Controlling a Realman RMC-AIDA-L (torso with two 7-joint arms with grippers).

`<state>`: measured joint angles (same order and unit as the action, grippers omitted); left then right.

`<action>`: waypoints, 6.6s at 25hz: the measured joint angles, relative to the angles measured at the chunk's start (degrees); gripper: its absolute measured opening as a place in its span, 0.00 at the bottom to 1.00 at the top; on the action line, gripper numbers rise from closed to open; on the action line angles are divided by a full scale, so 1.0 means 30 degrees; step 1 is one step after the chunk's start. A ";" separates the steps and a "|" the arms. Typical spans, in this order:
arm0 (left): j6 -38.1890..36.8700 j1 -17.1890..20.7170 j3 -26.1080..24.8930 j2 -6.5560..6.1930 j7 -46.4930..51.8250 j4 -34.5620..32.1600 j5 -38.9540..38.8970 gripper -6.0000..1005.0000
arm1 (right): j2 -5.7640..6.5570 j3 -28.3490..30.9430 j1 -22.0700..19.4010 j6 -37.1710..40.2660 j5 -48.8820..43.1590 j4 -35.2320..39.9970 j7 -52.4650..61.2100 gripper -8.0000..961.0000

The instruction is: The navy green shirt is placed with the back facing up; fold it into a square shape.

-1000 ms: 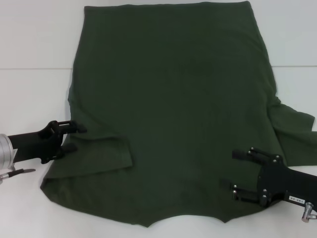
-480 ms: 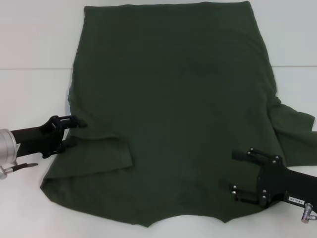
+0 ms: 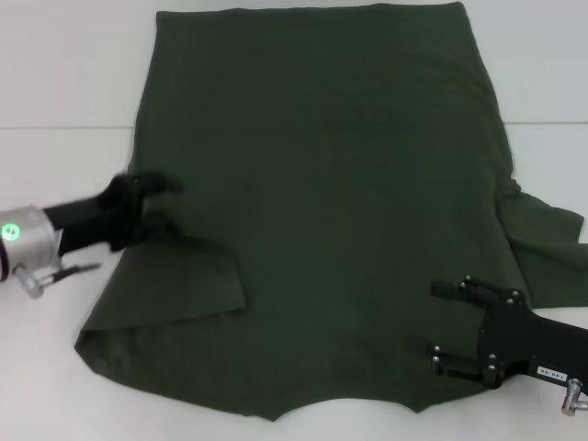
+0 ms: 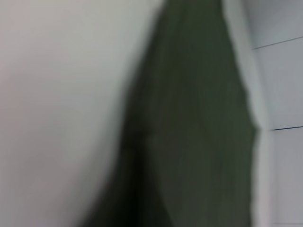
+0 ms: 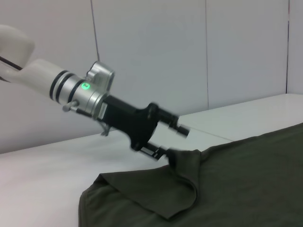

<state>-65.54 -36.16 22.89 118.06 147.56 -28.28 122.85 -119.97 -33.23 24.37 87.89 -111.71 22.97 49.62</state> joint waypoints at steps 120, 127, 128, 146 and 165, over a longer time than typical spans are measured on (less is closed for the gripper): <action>-1.2064 0.6278 -0.0169 0.1972 -3.0157 -0.4841 -0.0402 0.82 | 0.1800 0.0407 0.5260 0.2244 -1.6012 1.4106 3.4721 0.89; -1.1964 0.6281 -0.0135 0.1989 -3.0180 -0.4785 -0.0384 0.82 | 0.2109 -0.0819 0.5552 -0.0751 -1.6358 1.1692 3.4399 0.89; -1.1960 0.6281 -0.0138 0.1996 -3.0180 -0.4752 -0.0380 0.82 | 0.2133 -0.1046 0.5613 -0.1065 -1.6326 1.1546 3.4061 0.89; -1.1495 0.6048 -0.0121 0.1982 -3.0148 -0.4542 -0.0525 0.82 | 0.2455 -0.2547 0.5966 -0.4555 -1.6447 0.8206 3.2675 0.85; -1.1231 0.5677 -0.0132 0.1981 -3.0194 -0.4343 -0.0459 0.82 | 0.2168 -0.2839 0.6349 -0.6201 -1.6455 0.6779 3.2327 0.79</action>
<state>-99.24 -19.13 22.49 124.01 56.98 -41.31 121.48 -113.47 -41.74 43.42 69.29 -161.08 43.30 146.60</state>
